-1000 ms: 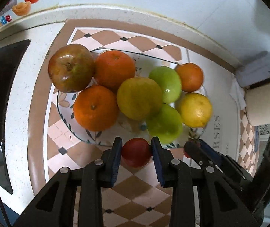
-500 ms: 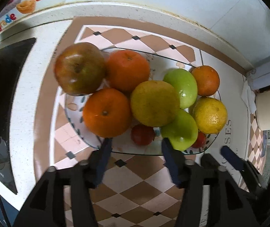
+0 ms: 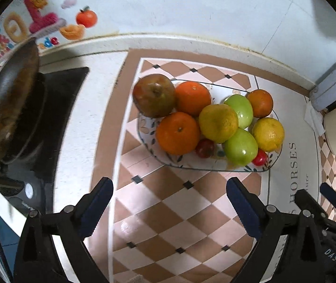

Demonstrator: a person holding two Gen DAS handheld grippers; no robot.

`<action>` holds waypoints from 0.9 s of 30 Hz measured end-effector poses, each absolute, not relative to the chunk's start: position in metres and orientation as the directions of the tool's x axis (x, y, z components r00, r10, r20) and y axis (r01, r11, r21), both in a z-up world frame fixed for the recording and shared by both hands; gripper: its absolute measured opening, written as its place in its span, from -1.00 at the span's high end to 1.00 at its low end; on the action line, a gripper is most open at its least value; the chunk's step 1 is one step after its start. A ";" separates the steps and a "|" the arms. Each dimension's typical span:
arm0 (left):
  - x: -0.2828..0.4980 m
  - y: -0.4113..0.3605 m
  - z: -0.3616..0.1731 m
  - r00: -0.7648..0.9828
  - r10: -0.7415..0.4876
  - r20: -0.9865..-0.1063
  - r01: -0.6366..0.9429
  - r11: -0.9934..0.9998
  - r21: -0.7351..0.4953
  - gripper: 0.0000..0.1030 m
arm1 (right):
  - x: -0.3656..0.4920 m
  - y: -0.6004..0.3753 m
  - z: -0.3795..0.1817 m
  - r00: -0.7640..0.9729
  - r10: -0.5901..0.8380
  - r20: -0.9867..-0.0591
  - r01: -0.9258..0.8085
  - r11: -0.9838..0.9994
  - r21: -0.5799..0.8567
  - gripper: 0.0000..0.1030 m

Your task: Organize fruits

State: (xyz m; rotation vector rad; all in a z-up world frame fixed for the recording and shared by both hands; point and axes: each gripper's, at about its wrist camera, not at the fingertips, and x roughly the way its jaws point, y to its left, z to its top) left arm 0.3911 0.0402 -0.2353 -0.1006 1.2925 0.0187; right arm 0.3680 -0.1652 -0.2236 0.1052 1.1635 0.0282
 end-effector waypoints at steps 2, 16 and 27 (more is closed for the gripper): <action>0.379 0.043 -0.225 0.299 -0.040 -0.953 -0.068 0.996 -0.063 -0.91 | 0.358 -0.163 -0.213 0.410 0.067 -0.910 0.036 0.995 0.089 -0.90; 0.286 0.050 -0.144 0.467 -0.032 -0.884 -0.018 0.999 -0.046 -0.91 | 0.257 -0.152 -0.123 0.549 0.015 -0.836 0.055 0.997 0.053 -0.90; 0.208 0.059 -0.080 0.563 -0.066 -0.824 0.036 0.998 -0.055 -0.91 | 0.160 -0.137 -0.059 0.630 0.000 -0.777 0.051 0.998 0.041 -0.95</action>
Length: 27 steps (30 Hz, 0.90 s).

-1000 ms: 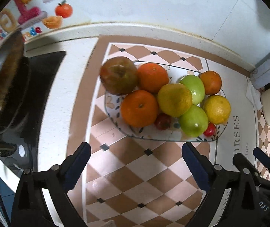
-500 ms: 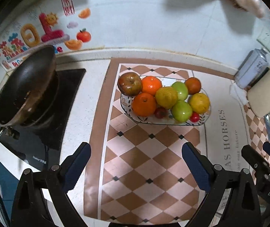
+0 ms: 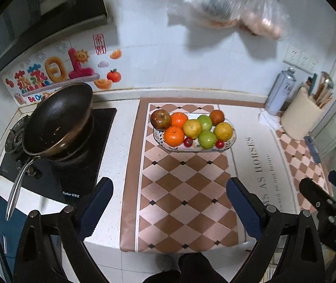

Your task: Organize fruits

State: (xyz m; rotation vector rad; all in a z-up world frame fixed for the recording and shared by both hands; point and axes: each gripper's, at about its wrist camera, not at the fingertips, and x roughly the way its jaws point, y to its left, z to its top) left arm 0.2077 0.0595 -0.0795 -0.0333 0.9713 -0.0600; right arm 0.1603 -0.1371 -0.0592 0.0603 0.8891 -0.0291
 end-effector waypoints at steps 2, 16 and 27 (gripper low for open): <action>0.195 0.061 -0.070 0.574 -0.078 -0.815 0.048 0.997 -0.062 -0.91 | 0.143 -0.135 -0.048 0.643 0.003 -0.766 0.047 0.998 0.044 -0.96; 0.135 0.059 -0.023 0.647 -0.060 -0.760 0.041 0.998 -0.044 -0.91 | 0.088 -0.136 0.013 0.702 0.037 -0.711 -0.007 0.999 0.046 -0.96; 0.132 0.057 -0.023 0.634 -0.054 -0.772 0.009 0.998 -0.062 -0.91 | 0.099 -0.137 0.011 0.688 0.074 -0.722 -0.046 0.997 0.058 -0.96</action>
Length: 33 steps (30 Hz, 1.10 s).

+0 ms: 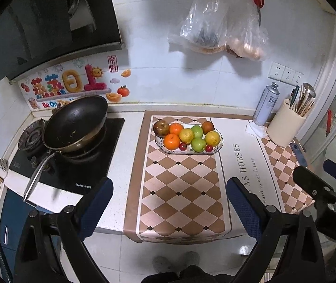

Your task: Organize fruits

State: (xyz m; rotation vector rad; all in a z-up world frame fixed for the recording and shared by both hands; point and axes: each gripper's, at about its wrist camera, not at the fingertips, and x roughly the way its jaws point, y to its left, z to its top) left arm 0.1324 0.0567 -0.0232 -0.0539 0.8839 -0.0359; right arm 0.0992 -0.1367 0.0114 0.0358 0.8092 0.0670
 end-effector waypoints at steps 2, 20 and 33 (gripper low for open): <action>0.140 0.056 -0.026 0.623 -0.057 -0.780 0.004 0.998 -0.069 -0.91 | 0.107 -0.138 0.008 0.685 0.075 -0.724 -0.044 0.997 0.062 -0.96; 0.223 0.051 -0.062 0.574 0.016 -0.819 -0.038 0.999 -0.007 -0.91 | 0.212 -0.144 -0.035 0.629 0.039 -0.777 -0.018 0.999 0.036 -0.97; 0.253 0.041 -0.078 0.548 0.021 -0.836 -0.025 1.000 0.009 -0.91 | 0.244 -0.147 -0.053 0.595 0.028 -0.803 -0.011 1.000 0.026 -0.96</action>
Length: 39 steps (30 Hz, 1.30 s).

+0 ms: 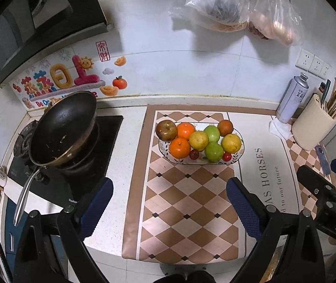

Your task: Organize fruits

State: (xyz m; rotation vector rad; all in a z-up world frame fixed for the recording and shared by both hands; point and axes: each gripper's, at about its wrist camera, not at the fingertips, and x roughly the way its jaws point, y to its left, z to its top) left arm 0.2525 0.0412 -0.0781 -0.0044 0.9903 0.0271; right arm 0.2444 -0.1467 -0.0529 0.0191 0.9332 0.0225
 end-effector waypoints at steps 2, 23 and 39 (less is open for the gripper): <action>0.254 0.041 -0.080 0.544 0.018 -0.839 -0.026 1.000 0.005 -0.91 | 0.245 -0.147 -0.053 0.594 0.027 -0.804 -0.012 1.000 0.025 -0.97; 0.263 0.048 -0.081 0.546 0.018 -0.838 -0.038 0.999 -0.003 -0.91 | 0.252 -0.149 -0.052 0.594 0.022 -0.804 -0.016 1.000 0.016 -0.97; 0.265 0.048 -0.080 0.545 0.009 -0.839 -0.033 0.999 -0.010 -0.91 | 0.253 -0.152 -0.058 0.586 0.021 -0.810 -0.019 1.000 0.012 -0.97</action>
